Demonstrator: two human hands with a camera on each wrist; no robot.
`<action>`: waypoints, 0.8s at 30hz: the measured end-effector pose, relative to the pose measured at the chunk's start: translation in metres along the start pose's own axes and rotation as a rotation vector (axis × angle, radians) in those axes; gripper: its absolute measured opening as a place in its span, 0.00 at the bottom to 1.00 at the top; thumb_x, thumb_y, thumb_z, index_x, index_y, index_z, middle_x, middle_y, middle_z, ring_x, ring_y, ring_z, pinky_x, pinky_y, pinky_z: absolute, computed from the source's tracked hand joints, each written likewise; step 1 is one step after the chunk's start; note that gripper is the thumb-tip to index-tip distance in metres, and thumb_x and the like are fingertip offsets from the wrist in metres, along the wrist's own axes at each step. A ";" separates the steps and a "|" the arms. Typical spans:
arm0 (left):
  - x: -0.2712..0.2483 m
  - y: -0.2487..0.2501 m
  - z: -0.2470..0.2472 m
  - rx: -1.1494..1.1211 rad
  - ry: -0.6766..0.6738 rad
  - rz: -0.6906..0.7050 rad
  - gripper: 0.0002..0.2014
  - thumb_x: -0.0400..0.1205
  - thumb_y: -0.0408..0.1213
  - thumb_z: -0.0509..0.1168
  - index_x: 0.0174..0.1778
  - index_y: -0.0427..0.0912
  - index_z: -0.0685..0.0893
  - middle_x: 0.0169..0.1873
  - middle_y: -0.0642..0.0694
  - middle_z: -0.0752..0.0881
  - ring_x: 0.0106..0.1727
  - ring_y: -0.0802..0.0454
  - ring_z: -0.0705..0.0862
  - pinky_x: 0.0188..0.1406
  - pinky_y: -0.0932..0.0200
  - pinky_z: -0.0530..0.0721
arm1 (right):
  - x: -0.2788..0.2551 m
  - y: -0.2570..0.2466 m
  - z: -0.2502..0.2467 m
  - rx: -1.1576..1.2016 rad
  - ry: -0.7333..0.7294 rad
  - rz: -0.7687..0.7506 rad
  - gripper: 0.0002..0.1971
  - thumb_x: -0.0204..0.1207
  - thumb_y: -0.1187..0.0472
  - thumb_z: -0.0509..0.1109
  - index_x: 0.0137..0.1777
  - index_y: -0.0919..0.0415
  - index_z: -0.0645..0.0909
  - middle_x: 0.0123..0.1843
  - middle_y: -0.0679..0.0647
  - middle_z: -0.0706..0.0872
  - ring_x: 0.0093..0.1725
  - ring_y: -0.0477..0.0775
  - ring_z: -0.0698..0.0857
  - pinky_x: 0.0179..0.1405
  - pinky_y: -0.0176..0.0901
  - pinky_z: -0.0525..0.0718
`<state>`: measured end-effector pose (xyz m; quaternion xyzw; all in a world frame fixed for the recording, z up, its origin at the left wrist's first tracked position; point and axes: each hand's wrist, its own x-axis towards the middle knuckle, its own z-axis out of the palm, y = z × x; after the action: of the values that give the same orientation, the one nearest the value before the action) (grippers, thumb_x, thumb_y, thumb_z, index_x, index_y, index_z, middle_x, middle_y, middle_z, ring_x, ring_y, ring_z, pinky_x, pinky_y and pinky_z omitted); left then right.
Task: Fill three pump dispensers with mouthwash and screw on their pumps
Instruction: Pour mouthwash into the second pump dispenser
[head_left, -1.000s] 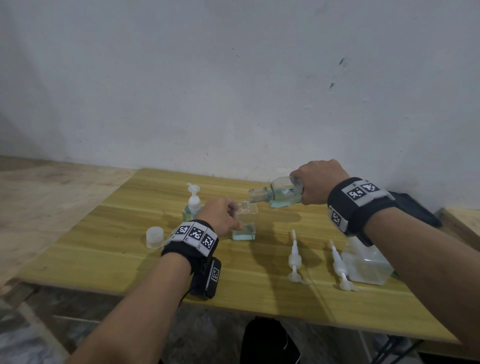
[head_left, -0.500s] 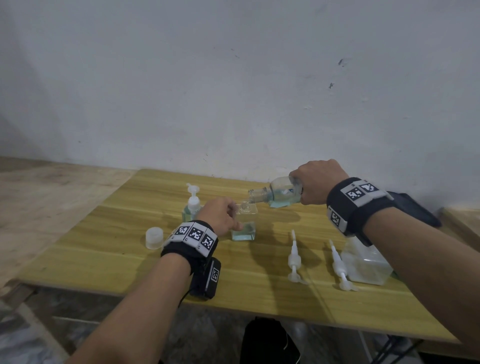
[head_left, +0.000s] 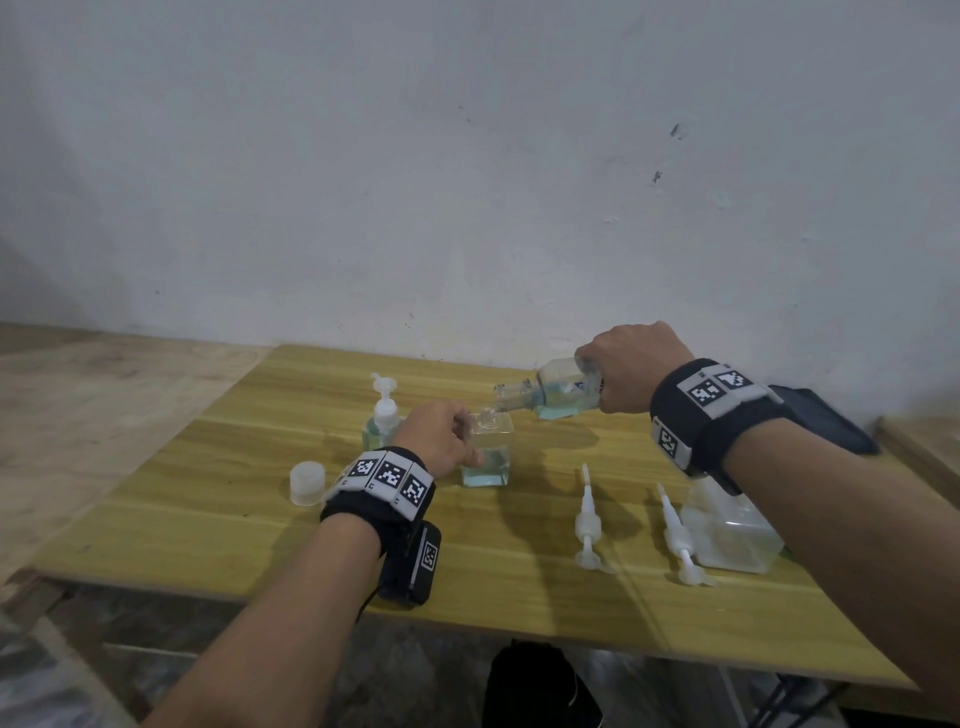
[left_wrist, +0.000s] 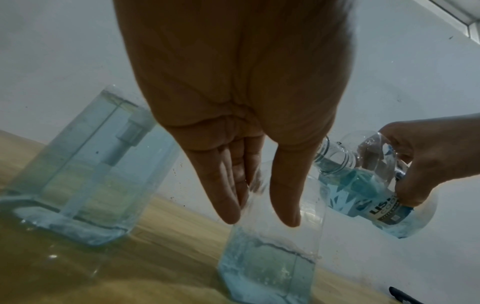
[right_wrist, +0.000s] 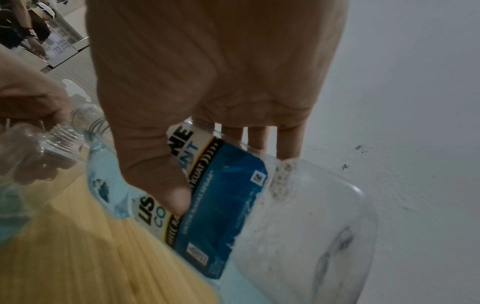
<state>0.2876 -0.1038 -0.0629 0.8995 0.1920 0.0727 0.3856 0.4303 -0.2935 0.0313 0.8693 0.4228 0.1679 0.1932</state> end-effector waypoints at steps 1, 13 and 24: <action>0.000 0.000 0.000 0.000 -0.001 -0.001 0.17 0.69 0.36 0.80 0.49 0.43 0.83 0.47 0.49 0.85 0.50 0.47 0.86 0.57 0.47 0.85 | 0.000 0.000 0.000 -0.001 0.001 0.000 0.07 0.69 0.55 0.68 0.47 0.47 0.79 0.38 0.47 0.83 0.38 0.54 0.82 0.27 0.38 0.61; 0.000 0.000 0.001 -0.026 -0.006 -0.004 0.17 0.70 0.35 0.80 0.52 0.42 0.83 0.47 0.49 0.86 0.51 0.48 0.85 0.60 0.46 0.85 | 0.001 -0.001 0.000 0.005 0.009 0.003 0.07 0.69 0.55 0.68 0.48 0.48 0.80 0.37 0.46 0.82 0.37 0.53 0.82 0.30 0.40 0.66; 0.002 -0.001 0.001 -0.028 -0.006 -0.007 0.18 0.68 0.35 0.80 0.51 0.43 0.83 0.49 0.49 0.86 0.52 0.47 0.86 0.59 0.45 0.85 | 0.000 -0.001 -0.003 0.004 0.018 -0.001 0.08 0.70 0.55 0.68 0.50 0.48 0.81 0.37 0.46 0.81 0.37 0.53 0.81 0.31 0.41 0.68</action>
<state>0.2890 -0.1029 -0.0646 0.8935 0.1929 0.0714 0.3991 0.4288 -0.2921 0.0331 0.8680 0.4251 0.1748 0.1877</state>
